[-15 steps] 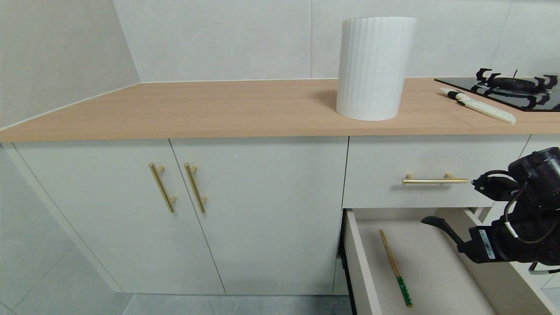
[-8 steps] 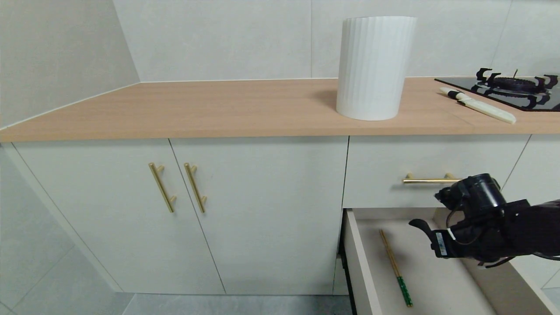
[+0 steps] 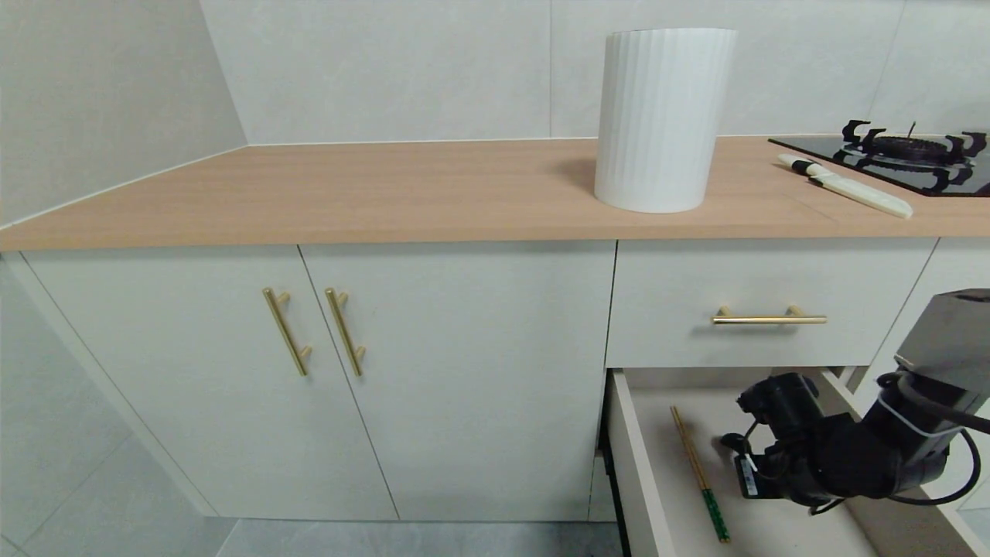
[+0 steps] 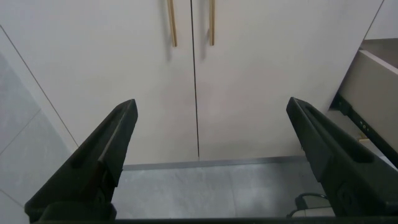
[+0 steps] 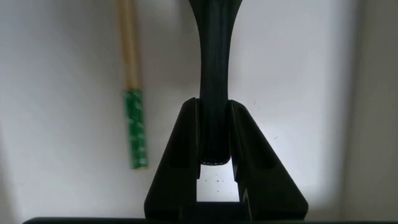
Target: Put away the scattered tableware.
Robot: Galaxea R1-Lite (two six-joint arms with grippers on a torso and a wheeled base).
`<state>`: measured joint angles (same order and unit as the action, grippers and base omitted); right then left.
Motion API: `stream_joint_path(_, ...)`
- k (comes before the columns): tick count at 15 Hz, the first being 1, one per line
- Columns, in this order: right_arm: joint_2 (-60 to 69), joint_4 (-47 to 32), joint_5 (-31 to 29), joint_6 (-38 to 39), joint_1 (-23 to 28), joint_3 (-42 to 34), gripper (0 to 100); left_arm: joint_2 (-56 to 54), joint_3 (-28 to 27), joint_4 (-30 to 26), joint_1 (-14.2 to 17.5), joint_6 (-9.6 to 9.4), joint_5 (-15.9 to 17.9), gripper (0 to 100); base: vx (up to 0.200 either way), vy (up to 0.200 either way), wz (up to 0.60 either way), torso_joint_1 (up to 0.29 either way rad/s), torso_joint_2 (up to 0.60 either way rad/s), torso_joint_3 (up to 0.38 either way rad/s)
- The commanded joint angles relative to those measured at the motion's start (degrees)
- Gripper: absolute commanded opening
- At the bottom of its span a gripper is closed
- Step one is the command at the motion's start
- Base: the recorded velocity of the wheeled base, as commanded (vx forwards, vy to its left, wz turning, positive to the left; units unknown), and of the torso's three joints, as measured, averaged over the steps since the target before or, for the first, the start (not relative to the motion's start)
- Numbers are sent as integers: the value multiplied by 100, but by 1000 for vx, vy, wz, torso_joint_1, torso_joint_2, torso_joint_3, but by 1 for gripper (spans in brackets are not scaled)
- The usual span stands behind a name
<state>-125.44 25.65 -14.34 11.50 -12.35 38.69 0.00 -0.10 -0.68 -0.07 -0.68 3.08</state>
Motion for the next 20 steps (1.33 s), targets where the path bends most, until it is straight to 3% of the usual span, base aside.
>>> stream_joint_path(1,-437,19,1,2,-4,-20,0,0,1,-2,-1,-2,-1,100,0,0,0,0,0,0)
stream_joint_path(10,-560,28,1,2,4,15,0,0,1,-2,-1,-2,-1,100,0,0,0,0,0,0)
stream_joint_path(11,-560,28,1,2,4,15,100,0,1,-2,-1,-2,-1,100,0,0,0,0,0,0)
stream_joint_path(20,-15,2,10,11,13,-46,100,0,1,-2,-1,-2,-1,100,0,0,0,0,0,0)
